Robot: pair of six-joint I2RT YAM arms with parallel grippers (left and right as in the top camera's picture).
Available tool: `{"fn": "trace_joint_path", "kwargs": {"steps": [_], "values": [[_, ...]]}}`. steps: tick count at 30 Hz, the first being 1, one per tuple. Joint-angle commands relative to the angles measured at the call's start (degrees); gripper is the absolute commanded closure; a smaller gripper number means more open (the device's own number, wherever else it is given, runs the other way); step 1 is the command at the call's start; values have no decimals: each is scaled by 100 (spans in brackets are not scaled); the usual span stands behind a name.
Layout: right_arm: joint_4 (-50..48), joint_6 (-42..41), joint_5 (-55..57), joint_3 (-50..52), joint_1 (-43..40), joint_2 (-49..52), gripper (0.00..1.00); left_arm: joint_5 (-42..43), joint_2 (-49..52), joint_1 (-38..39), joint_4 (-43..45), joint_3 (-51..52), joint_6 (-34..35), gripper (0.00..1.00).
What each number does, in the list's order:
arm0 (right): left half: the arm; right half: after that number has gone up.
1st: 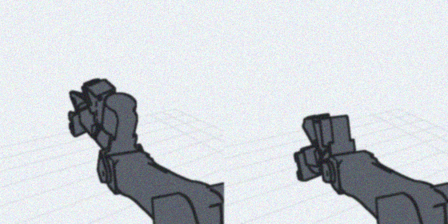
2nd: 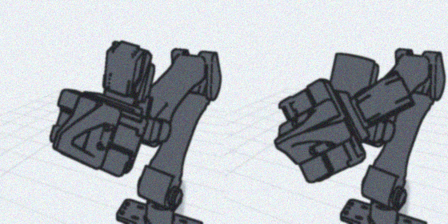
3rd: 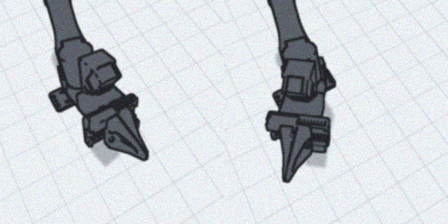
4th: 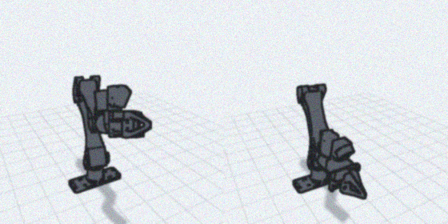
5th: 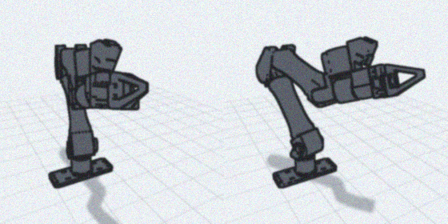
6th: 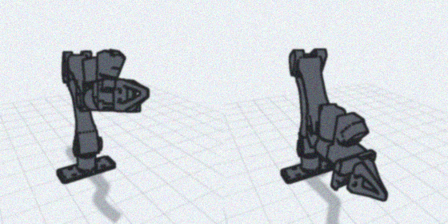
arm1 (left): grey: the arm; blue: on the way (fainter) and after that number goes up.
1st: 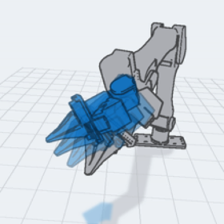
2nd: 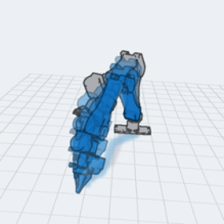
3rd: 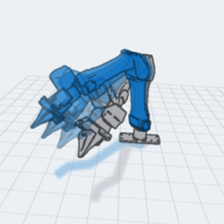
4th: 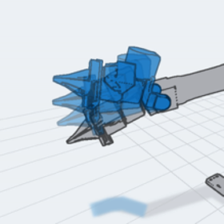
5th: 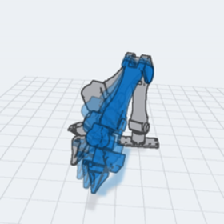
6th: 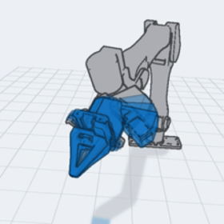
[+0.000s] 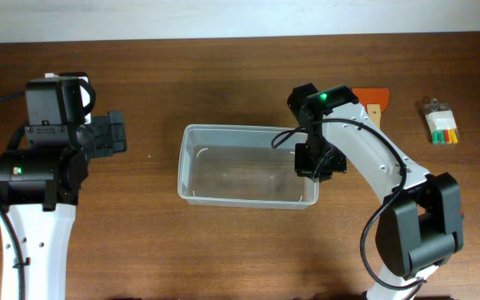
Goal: Pack container
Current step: 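Set the container down and open the right gripper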
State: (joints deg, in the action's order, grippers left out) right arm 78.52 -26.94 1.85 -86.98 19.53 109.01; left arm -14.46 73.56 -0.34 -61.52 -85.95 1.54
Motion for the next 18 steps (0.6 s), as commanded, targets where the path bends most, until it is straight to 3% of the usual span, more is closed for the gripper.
{"fn": "trace_joint_path", "kwargs": {"steps": [1,18], "values": [[-140,293,37,33,-2,63,96,-98,-15,2,-9,-131,57,1],[-144,876,400,31,-11,63,96,-101,-15,2,-4,-131,57,1]]}}
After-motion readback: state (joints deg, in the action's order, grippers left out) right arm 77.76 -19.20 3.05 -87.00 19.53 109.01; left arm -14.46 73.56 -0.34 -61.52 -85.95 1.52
